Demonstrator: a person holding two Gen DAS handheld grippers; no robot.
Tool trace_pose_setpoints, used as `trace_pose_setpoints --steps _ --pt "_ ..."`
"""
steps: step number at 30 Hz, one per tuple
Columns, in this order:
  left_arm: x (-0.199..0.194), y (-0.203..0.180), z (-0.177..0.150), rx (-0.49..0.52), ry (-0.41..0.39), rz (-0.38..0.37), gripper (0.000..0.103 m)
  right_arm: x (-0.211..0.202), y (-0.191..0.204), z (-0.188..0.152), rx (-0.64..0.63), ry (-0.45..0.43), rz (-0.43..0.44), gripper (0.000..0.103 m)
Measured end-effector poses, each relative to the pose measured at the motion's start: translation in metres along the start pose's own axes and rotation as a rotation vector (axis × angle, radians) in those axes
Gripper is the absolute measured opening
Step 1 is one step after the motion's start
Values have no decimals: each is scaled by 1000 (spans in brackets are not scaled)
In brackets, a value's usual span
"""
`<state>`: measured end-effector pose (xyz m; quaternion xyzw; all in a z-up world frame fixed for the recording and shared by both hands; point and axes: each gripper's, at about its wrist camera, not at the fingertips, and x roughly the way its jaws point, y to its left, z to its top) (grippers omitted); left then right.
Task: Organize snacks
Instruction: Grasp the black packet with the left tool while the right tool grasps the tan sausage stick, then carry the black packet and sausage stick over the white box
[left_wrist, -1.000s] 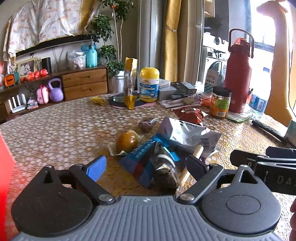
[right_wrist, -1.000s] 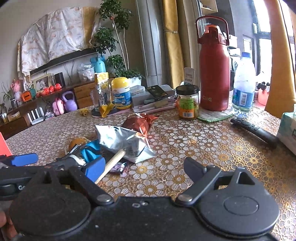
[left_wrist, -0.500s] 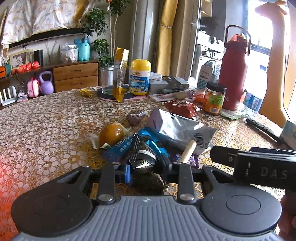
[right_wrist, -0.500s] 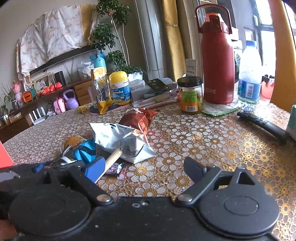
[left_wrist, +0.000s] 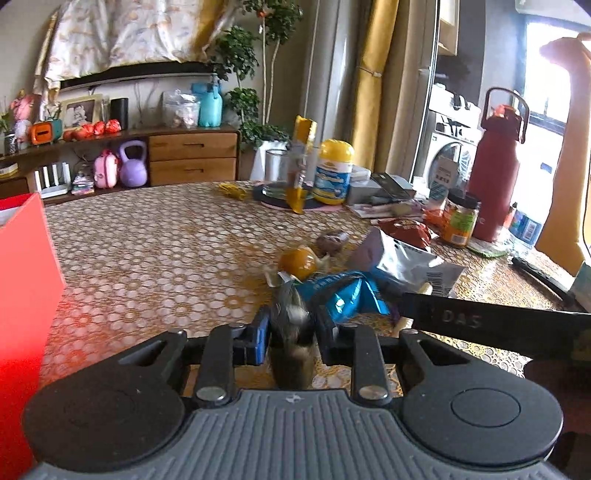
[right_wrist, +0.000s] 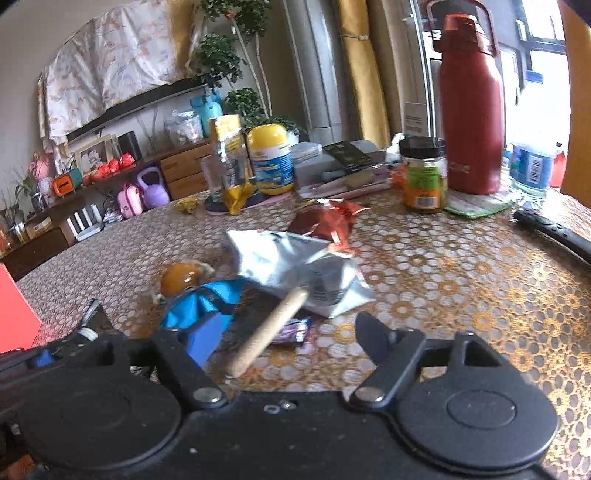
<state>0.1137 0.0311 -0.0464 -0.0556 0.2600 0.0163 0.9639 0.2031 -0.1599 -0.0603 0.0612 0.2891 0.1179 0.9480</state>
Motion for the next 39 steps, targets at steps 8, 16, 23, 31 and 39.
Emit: trace_pose_setpoints --steps 8,16,23,31,39 --pt "-9 16 -4 -8 -11 25 24 16 25 -5 -41 27 -53 47" --pt "-14 19 -5 -18 -11 16 24 19 27 -16 -53 14 -90 17" --pt "-24 20 -6 -18 -21 18 23 11 23 -19 -47 12 -67 10" --pt "-31 17 -11 -20 -5 11 18 -10 21 -26 -31 -2 -44 10" --pt "-19 31 -20 -101 52 84 21 -27 16 -34 -10 -10 -26 9"
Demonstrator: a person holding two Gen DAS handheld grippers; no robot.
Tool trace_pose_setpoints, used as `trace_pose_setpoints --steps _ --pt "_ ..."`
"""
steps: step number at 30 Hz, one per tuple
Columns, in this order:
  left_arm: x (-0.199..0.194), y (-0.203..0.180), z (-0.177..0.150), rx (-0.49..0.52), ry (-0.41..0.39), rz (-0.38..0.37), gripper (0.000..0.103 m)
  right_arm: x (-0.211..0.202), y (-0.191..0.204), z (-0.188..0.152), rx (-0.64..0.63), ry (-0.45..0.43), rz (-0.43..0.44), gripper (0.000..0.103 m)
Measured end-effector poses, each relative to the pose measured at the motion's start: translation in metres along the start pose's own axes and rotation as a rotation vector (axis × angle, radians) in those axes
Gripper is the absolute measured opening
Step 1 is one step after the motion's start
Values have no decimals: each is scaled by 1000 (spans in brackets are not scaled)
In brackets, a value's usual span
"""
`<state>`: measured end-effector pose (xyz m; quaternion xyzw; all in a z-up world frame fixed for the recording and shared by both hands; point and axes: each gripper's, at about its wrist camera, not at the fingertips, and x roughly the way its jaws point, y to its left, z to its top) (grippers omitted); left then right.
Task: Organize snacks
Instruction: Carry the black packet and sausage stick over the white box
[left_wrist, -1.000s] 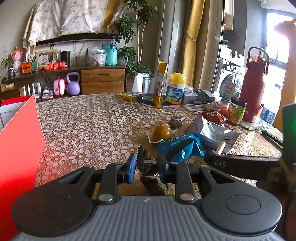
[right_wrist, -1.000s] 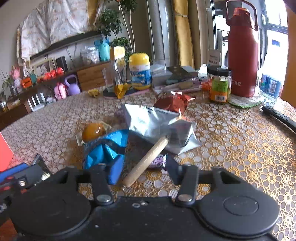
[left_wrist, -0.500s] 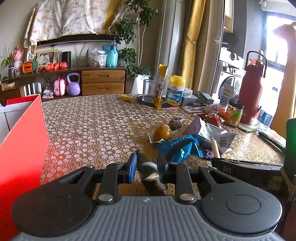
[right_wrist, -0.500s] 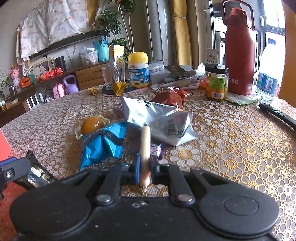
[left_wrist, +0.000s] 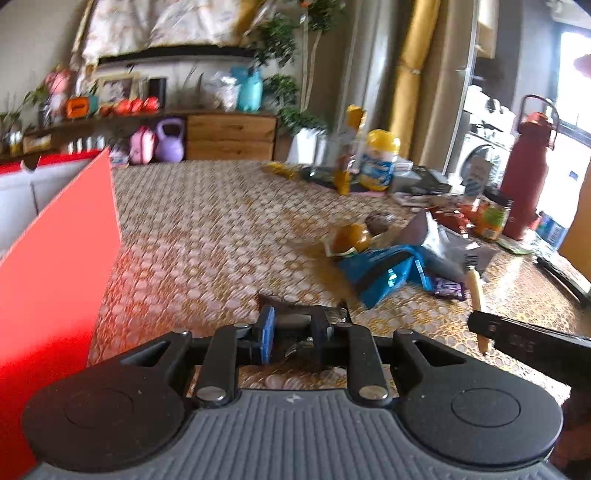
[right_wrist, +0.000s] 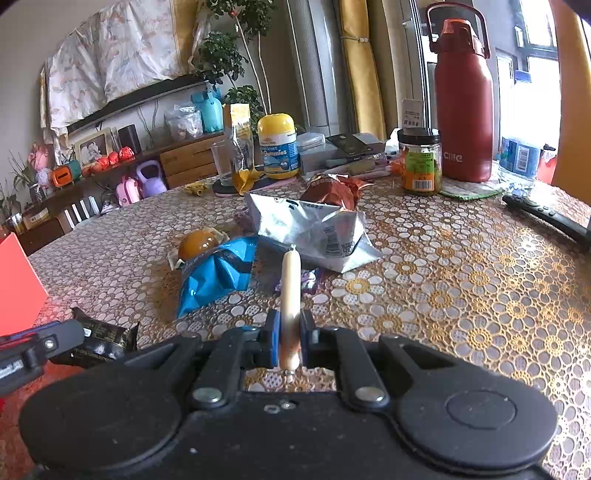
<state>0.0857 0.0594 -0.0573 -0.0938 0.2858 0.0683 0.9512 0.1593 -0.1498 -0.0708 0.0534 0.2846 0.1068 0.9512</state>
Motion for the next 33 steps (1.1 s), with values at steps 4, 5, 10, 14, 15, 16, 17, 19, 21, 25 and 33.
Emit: trace_pose_setpoints --steps 4,5,10,14,15,16,17,19,21,25,33 --pt "-1 10 -1 -70 -16 -10 68 -2 0 -2 2 1 16 9" --pt "-2 11 -1 -86 -27 -14 81 -3 0 -3 2 1 19 9" --pt "5 7 -1 -68 -14 -3 81 -4 2 -4 0 -2 33 9" --pt "18 -2 -4 -14 8 11 81 -7 3 -5 5 -3 47 9" --pt "21 -4 -4 -6 8 16 81 -8 4 -5 4 -3 50 9" --pt "23 -6 -5 3 11 17 81 -9 4 -5 2 -5 54 9" --pt "25 -8 -5 14 17 15 81 -10 5 -5 -1 -7 57 9" --pt "28 -10 -7 35 26 26 80 -11 6 -5 -5 -7 60 9" --pt "28 -9 -9 39 24 21 69 -12 7 -5 -5 -7 67 9" --pt "23 -10 -9 50 10 18 53 -17 8 -6 -7 -12 74 9" --pt "6 -4 -6 20 -2 1 51 -28 8 -11 -1 -11 87 9"
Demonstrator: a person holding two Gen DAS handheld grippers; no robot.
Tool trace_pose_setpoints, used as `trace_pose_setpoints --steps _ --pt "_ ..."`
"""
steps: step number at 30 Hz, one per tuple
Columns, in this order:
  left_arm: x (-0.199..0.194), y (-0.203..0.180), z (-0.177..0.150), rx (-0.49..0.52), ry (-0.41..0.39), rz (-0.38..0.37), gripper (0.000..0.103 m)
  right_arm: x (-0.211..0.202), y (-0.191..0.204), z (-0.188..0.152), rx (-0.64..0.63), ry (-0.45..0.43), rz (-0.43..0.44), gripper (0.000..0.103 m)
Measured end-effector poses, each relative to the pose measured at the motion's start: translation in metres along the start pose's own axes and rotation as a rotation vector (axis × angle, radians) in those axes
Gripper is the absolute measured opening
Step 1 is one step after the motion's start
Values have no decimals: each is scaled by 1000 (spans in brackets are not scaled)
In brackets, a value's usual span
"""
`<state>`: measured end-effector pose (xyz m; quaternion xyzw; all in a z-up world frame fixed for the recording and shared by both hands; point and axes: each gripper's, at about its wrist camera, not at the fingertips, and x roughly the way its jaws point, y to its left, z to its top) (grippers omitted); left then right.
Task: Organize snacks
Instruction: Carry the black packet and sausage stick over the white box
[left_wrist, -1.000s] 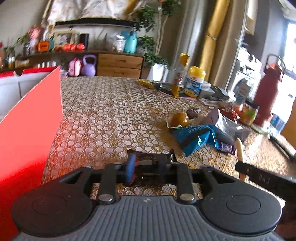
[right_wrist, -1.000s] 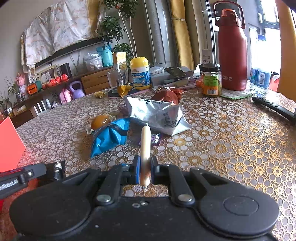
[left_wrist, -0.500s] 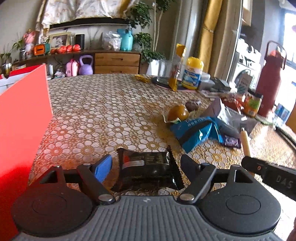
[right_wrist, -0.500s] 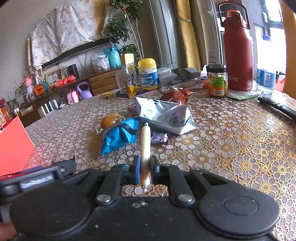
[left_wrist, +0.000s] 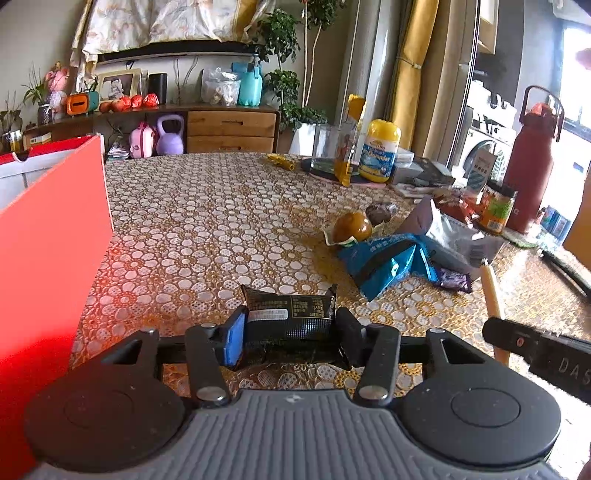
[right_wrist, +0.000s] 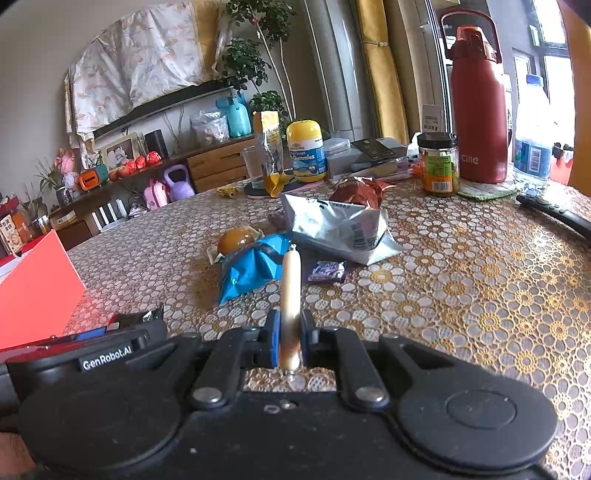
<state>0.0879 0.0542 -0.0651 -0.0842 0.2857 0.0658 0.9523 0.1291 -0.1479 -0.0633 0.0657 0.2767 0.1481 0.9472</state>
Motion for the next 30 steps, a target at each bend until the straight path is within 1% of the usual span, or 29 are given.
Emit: trace_pose_setpoints --steps 7,15,23,30 --pt "-39 1 12 -3 -54 -10 51 -19 2 -1 5 -12 5 9" --pt "-79 4 20 20 -115 7 51 -43 14 7 -14 -48 29 9" --pt "-117 19 24 17 -171 42 51 -72 43 16 -61 -93 87 9" --pt "-149 43 26 -11 -216 83 51 -93 78 22 -118 -124 157 9"
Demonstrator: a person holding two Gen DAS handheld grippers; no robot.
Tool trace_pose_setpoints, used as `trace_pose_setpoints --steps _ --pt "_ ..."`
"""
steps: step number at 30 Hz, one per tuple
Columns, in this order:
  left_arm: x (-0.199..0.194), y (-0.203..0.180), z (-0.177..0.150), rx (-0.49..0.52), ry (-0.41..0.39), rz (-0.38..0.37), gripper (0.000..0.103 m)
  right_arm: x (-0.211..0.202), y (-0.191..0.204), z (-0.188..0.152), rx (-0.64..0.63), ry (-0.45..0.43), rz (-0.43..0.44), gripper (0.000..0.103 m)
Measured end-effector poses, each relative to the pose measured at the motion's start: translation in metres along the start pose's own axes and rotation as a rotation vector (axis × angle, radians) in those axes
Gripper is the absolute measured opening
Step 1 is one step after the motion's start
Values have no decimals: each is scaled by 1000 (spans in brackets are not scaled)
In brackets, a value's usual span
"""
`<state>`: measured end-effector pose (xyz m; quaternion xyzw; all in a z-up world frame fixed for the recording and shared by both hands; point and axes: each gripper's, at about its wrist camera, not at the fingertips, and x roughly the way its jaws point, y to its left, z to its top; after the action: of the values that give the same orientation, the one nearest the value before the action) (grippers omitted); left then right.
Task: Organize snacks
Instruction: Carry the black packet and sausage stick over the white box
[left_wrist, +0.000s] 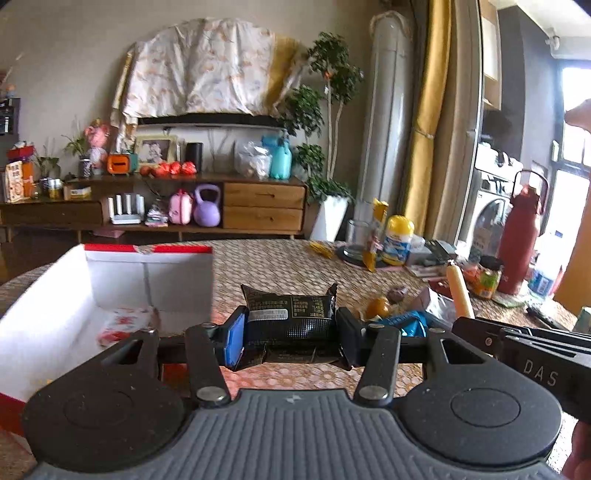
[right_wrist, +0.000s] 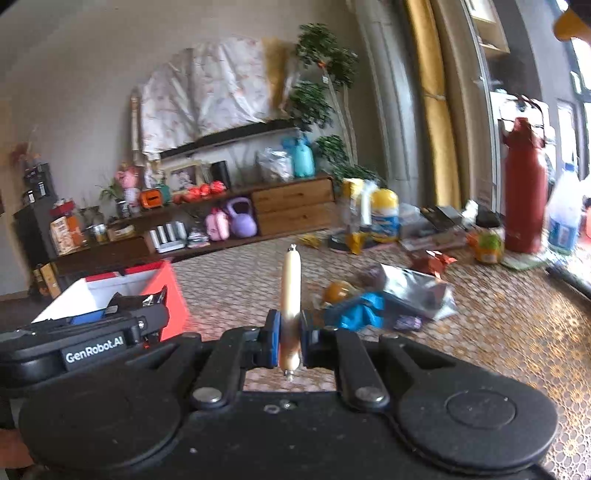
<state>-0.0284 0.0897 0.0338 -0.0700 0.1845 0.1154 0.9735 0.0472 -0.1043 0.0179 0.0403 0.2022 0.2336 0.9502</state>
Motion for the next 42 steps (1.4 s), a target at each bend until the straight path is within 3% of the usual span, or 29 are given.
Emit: trace_pose_setpoints --steps 12,25,33,42 --pt "-27 65 9 -59 -44 119 51 3 68 16 -76 -5 167 9" --pt "-22 139 9 -112 -29 225 51 26 139 14 -143 57 303 9" --pt "-10 167 2 -137 6 248 51 48 168 2 -192 108 330 9" --pt "2 176 -9 -143 41 246 51 65 175 -14 -197 165 322 9"
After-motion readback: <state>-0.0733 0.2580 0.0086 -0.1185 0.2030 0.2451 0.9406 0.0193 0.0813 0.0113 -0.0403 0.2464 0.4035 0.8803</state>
